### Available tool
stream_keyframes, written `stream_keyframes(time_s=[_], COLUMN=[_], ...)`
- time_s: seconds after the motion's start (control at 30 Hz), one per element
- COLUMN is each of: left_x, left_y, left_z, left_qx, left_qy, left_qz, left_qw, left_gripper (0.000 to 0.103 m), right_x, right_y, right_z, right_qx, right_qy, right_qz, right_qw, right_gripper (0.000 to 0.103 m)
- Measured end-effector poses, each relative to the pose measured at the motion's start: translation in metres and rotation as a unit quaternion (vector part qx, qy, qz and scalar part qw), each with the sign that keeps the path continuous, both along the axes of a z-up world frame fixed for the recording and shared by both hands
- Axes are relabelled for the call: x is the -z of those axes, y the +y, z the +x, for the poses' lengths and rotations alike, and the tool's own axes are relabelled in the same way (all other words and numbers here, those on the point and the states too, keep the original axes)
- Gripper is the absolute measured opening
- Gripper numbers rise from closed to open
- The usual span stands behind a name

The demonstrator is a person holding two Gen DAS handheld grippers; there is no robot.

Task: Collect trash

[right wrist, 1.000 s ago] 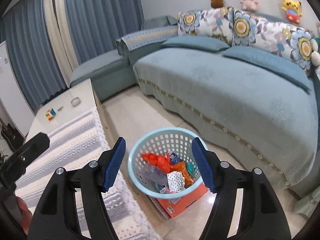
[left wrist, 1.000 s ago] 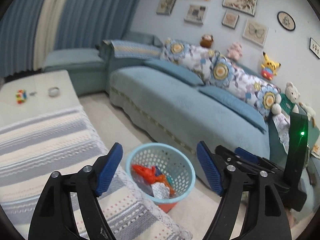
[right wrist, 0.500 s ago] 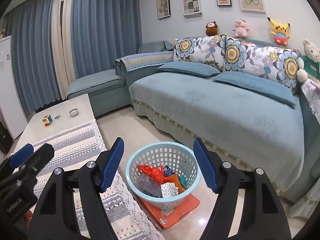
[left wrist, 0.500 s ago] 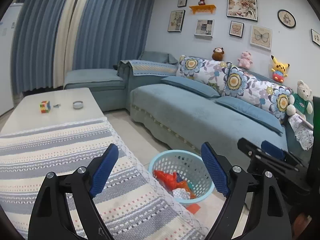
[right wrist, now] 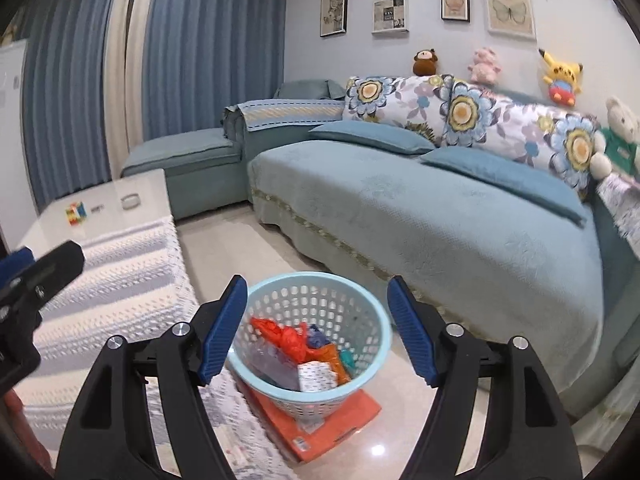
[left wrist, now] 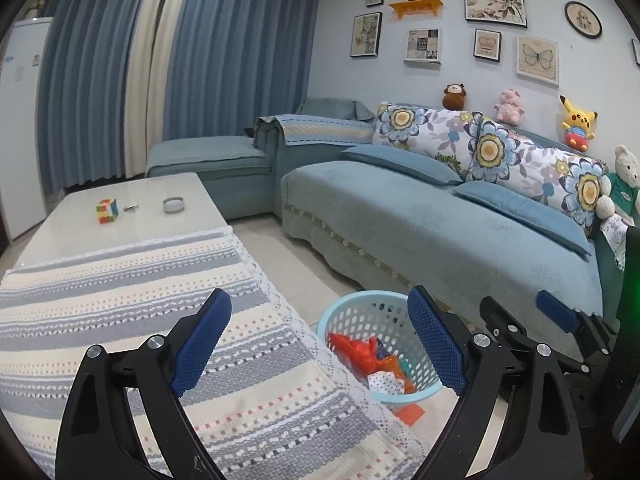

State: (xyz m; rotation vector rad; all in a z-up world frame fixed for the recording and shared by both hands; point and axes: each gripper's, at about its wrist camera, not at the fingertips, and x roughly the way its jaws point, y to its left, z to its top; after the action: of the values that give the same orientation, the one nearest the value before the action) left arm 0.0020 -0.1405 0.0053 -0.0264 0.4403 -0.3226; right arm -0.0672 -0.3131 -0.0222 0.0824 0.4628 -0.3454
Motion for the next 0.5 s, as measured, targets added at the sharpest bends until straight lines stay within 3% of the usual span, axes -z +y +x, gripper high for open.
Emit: stream_keyframes(time_s=[0.27, 0.5], left_x=[0.009, 0.013], left_y=[-0.004, -0.004], left_z=[-0.001, 0.0], left_qx=[0.001, -0.002], left_qy=[0.013, 0.018], left_qz=[0.001, 0.002], left_qw=[0.9999, 0.9998], left_gripper=[0.087, 0.087], right_x=[0.015, 0.011], right_y=[-0.029, -0.022], right_z=[0.003, -0.003], right_qx=[0.003, -0.004], right_qy=[0.027, 0.02], right_qz=[0.057, 0.035], right_qw=[0.998, 0.999], right_gripper=[0.072, 0.072])
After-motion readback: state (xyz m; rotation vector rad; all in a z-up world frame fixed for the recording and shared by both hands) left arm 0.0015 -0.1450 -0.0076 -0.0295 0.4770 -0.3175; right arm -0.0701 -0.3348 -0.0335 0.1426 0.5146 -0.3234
